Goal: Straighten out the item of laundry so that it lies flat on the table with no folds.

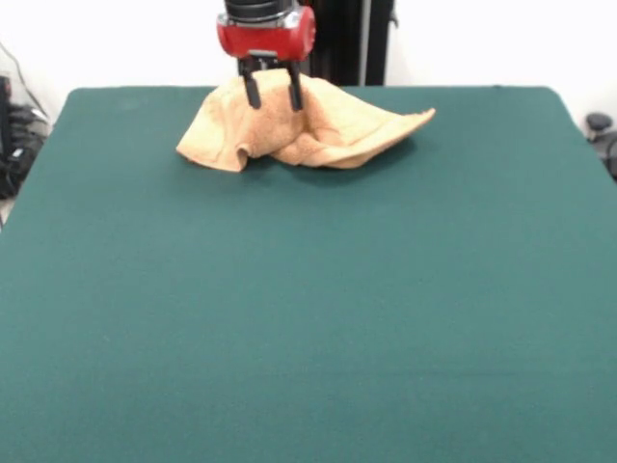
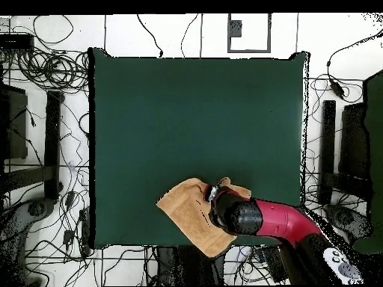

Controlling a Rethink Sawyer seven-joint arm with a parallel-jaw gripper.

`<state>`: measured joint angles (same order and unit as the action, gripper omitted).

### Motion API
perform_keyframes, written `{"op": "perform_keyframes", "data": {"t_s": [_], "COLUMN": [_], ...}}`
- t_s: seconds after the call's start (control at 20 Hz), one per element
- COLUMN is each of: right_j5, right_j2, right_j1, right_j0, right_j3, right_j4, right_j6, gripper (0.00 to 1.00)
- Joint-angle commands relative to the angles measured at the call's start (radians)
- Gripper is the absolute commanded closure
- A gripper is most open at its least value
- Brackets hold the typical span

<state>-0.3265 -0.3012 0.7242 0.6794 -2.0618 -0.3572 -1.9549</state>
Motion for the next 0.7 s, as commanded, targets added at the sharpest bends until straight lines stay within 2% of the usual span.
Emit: {"op": "perform_keyframes", "data": {"t_s": [0.05,0.25,0.5,0.7], "right_j5": [0.026,0.184,0.253,0.277], "right_j2": [-0.065,0.001,0.030,0.030], "right_j1": [-0.083,-0.168,-0.181,-0.226], "right_j0": [-0.054,-0.091,-0.108,-0.106], "right_j3": [-0.001,0.077,0.086,0.141], "right_j4": [-0.054,-0.138,-0.177,-0.198], "right_j6": [-0.009,-0.041,-0.073,-0.054], "gripper": [0.00,0.00,0.00,0.00]}}
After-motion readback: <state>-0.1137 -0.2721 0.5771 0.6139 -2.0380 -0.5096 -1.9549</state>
